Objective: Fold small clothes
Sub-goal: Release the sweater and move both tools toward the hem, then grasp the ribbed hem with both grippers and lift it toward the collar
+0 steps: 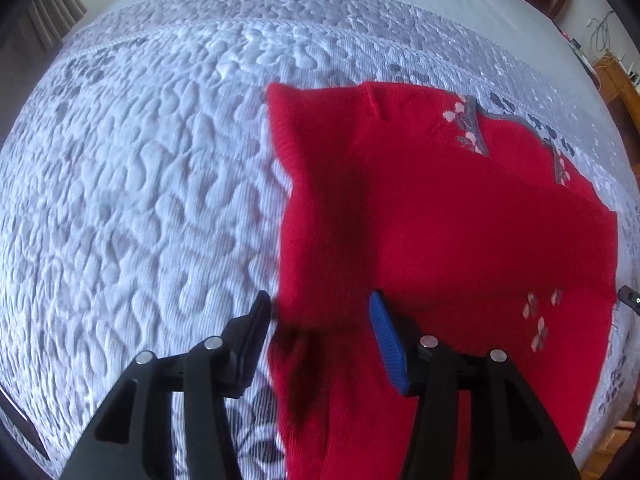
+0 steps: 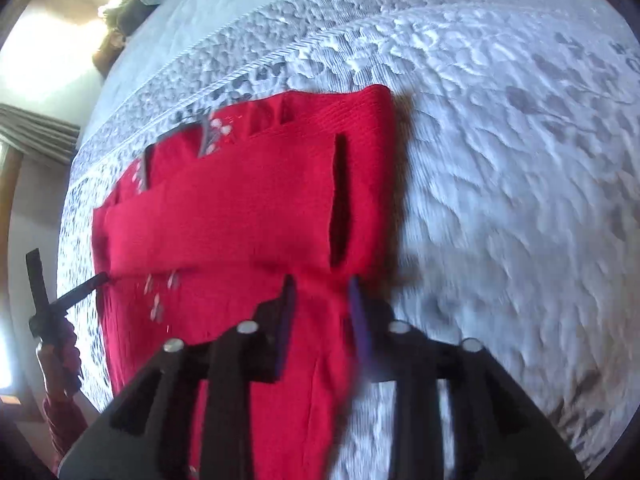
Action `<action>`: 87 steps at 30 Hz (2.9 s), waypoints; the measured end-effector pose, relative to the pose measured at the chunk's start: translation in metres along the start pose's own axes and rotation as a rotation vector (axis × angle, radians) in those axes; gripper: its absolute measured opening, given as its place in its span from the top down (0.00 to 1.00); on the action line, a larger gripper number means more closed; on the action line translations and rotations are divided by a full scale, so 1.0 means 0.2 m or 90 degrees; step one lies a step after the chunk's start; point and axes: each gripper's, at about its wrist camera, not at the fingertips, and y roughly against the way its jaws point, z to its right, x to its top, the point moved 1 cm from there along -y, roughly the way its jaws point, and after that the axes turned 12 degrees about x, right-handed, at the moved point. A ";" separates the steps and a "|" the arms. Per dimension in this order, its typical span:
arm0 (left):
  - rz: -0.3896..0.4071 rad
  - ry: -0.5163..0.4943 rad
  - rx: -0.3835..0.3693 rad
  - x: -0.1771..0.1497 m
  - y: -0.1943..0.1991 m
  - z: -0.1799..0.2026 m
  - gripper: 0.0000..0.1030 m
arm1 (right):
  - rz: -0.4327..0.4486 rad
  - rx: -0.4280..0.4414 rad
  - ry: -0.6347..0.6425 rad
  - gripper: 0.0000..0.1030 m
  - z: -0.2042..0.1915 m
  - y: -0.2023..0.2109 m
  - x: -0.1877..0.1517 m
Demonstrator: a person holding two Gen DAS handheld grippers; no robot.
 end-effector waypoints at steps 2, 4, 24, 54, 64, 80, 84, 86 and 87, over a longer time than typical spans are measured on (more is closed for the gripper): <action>0.004 -0.002 -0.001 -0.14 0.06 -0.04 0.50 | -0.005 0.015 0.012 0.65 -0.03 0.07 -0.14; 0.003 -0.013 0.002 -0.29 0.11 -0.07 0.49 | -0.019 0.029 0.012 0.60 -0.04 0.11 -0.31; -0.019 -0.087 -0.003 -1.35 0.30 -0.12 0.38 | -0.118 0.064 0.015 0.50 -0.14 0.16 -1.62; -0.027 -0.065 -0.074 -1.68 0.41 -0.35 0.69 | -0.104 0.084 -0.007 0.92 -0.12 0.20 -1.74; -0.036 -0.085 -0.081 -1.72 0.37 -0.25 0.45 | -0.109 0.069 -0.001 0.63 -0.10 0.23 -1.74; -0.064 0.001 -0.191 -1.64 0.39 -0.34 0.93 | -0.106 0.195 -0.031 0.95 -0.14 0.24 -1.71; -0.045 0.022 -0.234 -1.51 0.49 -0.41 0.93 | -0.073 0.241 -0.042 0.96 -0.16 0.34 -1.60; -0.027 0.021 -0.230 -1.40 0.52 -0.42 0.93 | -0.059 0.225 -0.025 0.96 -0.19 0.39 -1.48; -0.020 0.019 -0.224 -1.35 0.54 -0.41 0.93 | -0.056 0.216 -0.020 0.96 -0.20 0.40 -1.44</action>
